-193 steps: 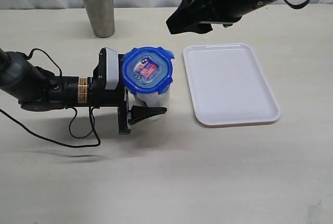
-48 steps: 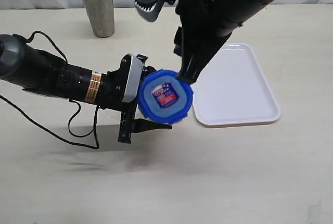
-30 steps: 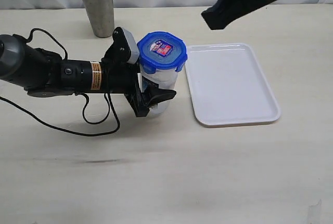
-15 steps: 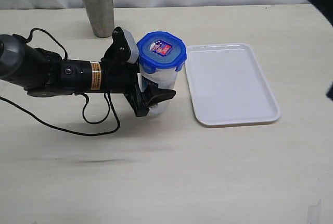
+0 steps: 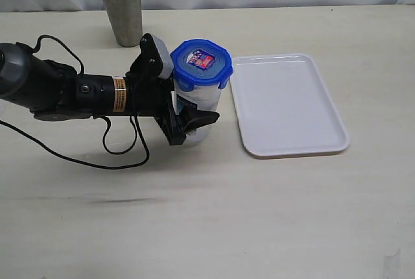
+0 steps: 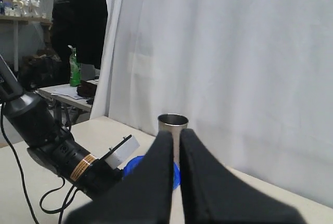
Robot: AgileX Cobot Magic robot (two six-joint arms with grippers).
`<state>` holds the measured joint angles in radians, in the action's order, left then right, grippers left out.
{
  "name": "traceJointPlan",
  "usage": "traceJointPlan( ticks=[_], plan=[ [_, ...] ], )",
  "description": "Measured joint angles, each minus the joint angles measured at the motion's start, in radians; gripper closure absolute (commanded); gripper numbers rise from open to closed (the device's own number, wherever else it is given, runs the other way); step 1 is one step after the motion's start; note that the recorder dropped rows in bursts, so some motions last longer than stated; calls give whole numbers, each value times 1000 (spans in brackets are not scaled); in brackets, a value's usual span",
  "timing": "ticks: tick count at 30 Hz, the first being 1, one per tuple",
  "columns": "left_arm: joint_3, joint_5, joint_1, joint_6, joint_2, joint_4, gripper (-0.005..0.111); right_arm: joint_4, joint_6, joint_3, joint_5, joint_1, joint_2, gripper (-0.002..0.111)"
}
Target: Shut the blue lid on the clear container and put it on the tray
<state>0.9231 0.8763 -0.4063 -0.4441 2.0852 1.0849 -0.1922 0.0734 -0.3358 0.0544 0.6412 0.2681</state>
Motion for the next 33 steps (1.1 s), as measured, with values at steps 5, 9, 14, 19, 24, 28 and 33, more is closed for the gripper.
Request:
traceJointPlan(
  ticks=[5, 9, 14, 19, 24, 28, 33],
  plan=[
    [0, 0, 0, 0, 0, 0, 107, 0, 2, 0, 4, 0, -23, 104],
    [0, 0, 0, 0, 0, 0, 107, 0, 2, 0, 7, 0, -23, 104],
    [0, 0, 0, 0, 0, 0, 107, 0, 2, 8, 7, 0, -29, 104],
    [0, 0, 0, 0, 0, 0, 107, 10, 2, 69, 7, -17, -69, 104],
    [0, 0, 0, 0, 0, 0, 107, 133, 2, 144, 7, -79, -129, 104],
    [0, 0, 0, 0, 0, 0, 107, 162, 2, 184, 7, -153, -197, 104],
    [0, 0, 0, 0, 0, 0, 107, 164, 2, 243, 5, -281, -262, 104]
  ],
)
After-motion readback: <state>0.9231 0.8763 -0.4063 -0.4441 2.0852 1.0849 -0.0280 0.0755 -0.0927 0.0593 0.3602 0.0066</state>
